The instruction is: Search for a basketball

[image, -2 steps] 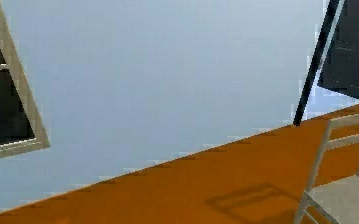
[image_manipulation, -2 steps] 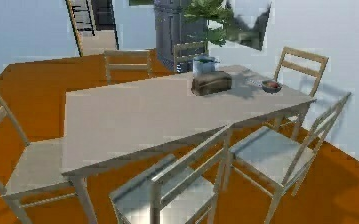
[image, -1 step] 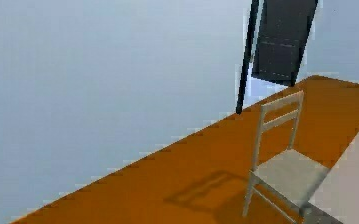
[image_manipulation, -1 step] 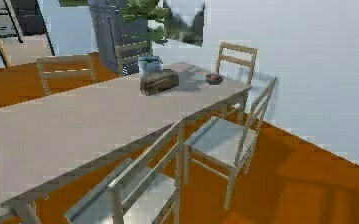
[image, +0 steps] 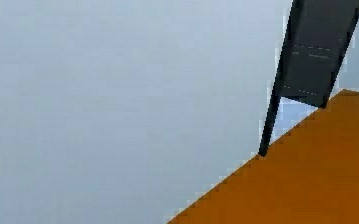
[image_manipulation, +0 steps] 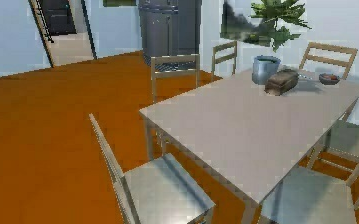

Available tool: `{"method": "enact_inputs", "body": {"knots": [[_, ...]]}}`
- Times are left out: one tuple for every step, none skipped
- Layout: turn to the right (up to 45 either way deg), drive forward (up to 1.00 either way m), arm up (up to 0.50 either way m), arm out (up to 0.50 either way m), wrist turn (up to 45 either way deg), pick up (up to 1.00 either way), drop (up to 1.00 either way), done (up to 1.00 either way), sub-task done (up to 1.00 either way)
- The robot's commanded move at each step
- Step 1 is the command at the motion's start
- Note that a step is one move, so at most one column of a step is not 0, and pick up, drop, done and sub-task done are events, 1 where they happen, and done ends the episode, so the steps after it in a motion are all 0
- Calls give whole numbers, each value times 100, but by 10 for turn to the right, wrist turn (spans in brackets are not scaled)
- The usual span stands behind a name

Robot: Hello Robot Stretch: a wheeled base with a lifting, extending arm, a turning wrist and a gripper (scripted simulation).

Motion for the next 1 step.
{"method": "enact_inputs", "body": {"knots": [[0, 25, 0, 0, 0, 0, 0, 0, 0]]}}
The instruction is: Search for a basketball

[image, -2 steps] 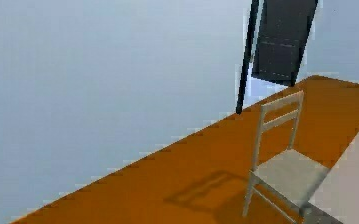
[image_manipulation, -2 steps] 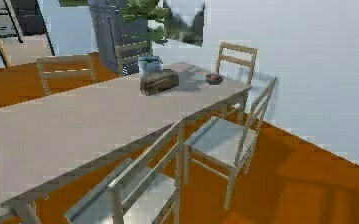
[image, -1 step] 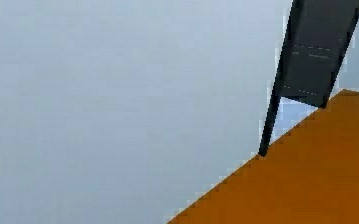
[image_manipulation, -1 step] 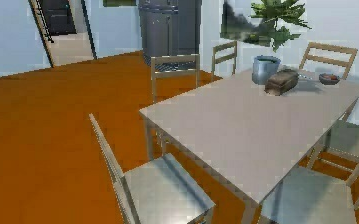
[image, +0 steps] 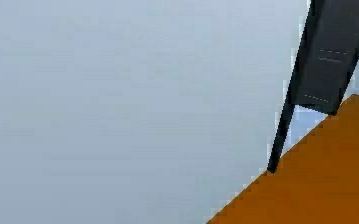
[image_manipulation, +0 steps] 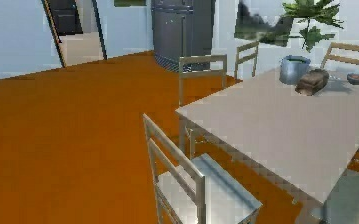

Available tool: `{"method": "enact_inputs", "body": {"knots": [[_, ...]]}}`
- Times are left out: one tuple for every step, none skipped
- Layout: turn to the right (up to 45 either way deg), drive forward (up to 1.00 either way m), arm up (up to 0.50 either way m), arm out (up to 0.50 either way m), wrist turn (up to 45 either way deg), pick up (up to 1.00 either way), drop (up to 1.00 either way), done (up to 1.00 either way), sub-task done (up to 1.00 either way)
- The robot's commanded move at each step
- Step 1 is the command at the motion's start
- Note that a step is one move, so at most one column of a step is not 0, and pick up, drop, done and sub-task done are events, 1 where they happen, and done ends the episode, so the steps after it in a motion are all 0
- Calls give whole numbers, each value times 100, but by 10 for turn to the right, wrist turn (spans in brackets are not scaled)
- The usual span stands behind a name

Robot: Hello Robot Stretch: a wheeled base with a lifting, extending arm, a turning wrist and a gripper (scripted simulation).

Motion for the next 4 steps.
{"method": "enact_inputs", "body": {"knots": [[450, 0, 0, 0, 0, 0, 0, 0, 0], [0, 100, 0, 0, 0, 0, 0, 0, 0], [60, 0, 0, 0, 0, 0, 0, 0, 0], [0, 60, 0, 0, 0, 0, 0, 0, 0]]}}
